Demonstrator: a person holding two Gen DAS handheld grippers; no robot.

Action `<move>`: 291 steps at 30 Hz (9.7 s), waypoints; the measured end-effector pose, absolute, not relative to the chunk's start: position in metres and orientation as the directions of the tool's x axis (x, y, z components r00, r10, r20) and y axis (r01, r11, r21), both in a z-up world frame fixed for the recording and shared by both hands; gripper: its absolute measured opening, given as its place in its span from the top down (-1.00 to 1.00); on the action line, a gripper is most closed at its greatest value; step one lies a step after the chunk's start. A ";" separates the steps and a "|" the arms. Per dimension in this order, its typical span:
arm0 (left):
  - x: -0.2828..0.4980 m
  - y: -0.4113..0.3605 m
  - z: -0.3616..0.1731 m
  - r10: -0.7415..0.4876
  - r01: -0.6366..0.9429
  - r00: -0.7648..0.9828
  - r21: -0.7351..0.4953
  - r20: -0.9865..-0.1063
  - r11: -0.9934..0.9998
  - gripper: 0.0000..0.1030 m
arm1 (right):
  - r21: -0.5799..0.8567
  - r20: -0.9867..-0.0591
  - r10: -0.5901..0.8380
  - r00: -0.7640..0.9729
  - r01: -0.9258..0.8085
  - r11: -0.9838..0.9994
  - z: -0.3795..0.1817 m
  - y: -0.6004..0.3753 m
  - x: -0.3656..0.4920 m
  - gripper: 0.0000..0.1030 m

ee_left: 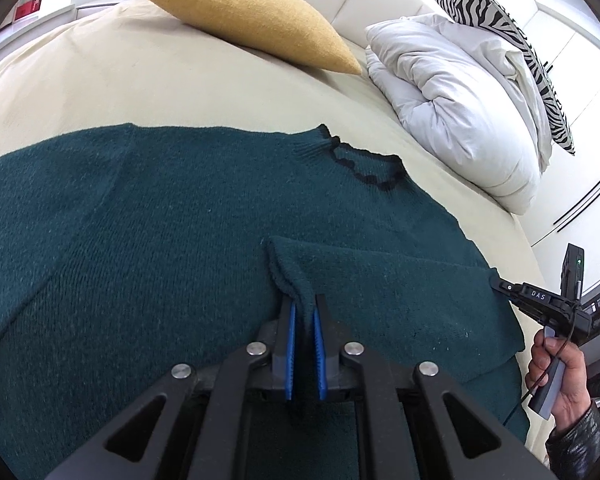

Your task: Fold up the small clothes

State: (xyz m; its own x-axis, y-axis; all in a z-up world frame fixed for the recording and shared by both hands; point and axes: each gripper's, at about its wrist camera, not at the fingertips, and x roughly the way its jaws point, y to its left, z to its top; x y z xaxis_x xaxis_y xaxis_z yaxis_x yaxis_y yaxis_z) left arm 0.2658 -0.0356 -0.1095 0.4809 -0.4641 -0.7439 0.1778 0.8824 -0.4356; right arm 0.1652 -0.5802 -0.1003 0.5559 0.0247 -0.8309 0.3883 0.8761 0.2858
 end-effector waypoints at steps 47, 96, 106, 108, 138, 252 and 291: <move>0.244 -0.007 -0.104 -0.501 0.183 0.514 -0.482 -0.697 0.857 0.12 | 0.200 -0.801 -0.117 0.587 0.446 0.873 -0.074 -0.536 0.049 0.48; 0.201 0.211 0.009 -0.247 -0.183 0.819 -0.644 -0.517 0.743 0.85 | 0.546 -0.613 0.236 0.754 0.188 0.816 -0.031 -0.394 -0.070 -0.22; 0.242 -0.085 -0.003 -0.287 0.227 0.704 -0.178 -0.649 0.958 0.81 | 0.595 -0.607 0.221 0.764 0.252 0.763 -0.058 -0.438 -0.087 -0.22; 0.253 -0.112 -0.027 -0.271 0.245 0.672 -0.138 -0.689 0.959 0.81 | 0.607 -0.607 0.220 0.764 0.267 0.748 -0.064 -0.448 -0.089 -0.22; 0.173 0.066 -0.054 -0.368 0.131 0.646 -0.378 -0.669 0.916 -0.58 | 0.547 -0.747 0.436 0.502 0.092 0.832 -0.085 -0.334 0.176 0.16; 0.001 0.153 -0.089 -0.532 0.077 0.349 -0.542 -0.772 0.837 -0.38 | 0.561 -0.667 0.339 0.664 0.147 0.815 -0.047 -0.449 -0.147 -0.03; -0.024 0.164 -0.107 -0.669 -0.001 0.222 -0.687 -0.709 0.727 0.84 | 0.513 -0.851 0.406 0.332 0.364 0.777 -0.093 -0.500 -0.223 -0.03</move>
